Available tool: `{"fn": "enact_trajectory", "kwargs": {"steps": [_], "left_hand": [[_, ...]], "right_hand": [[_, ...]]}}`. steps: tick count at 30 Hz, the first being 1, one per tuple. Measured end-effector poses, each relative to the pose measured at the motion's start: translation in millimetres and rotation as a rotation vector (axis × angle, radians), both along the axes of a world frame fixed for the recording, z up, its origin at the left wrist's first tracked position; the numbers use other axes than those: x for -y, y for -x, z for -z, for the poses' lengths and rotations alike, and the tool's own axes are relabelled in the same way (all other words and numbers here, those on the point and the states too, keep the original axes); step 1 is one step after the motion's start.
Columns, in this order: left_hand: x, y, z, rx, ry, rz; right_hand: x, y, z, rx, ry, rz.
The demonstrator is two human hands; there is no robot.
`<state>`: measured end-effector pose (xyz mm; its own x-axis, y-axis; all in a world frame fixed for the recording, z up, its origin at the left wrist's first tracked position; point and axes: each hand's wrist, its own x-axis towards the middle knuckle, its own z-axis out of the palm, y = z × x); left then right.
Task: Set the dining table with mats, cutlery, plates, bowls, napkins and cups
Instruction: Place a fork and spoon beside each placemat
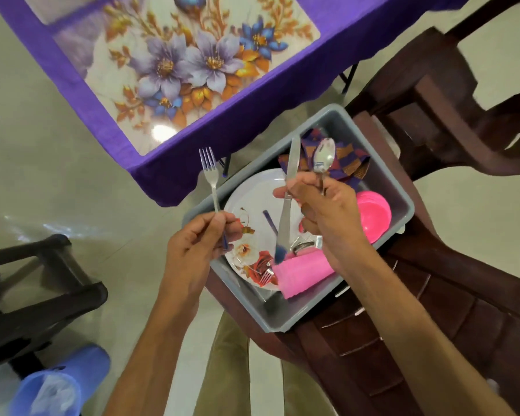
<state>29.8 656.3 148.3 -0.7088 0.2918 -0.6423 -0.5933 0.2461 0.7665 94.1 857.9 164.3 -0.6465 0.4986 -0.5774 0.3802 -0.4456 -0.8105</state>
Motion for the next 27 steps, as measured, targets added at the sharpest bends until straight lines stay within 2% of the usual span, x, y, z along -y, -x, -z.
{"fn": "enact_trajectory", "kwargs": {"steps": [5, 13, 18, 23, 27], "left_hand": [[-3.0, 2.2, -63.1, 0.064, -0.103, 0.042], [0.8, 8.7, -125.7, 0.149, -0.165, 0.211], [10.4, 7.1, -145.8, 0.26, -0.255, 0.097], [20.8, -5.9, -161.3, 0.164, -0.201, 0.304], [26.5, -16.3, -170.4, 0.0, -0.166, 0.422]], "right_hand": [[0.6, 11.0, -57.7, -0.07, 0.028, 0.11], [21.6, 14.6, -122.1, -0.032, -0.044, 0.153], [28.9, 3.3, -142.3, -0.075, -0.117, 0.139], [38.6, -19.3, -152.4, -0.073, -0.182, 0.123], [36.1, -37.6, -170.4, -0.076, -0.197, 0.078]]}}
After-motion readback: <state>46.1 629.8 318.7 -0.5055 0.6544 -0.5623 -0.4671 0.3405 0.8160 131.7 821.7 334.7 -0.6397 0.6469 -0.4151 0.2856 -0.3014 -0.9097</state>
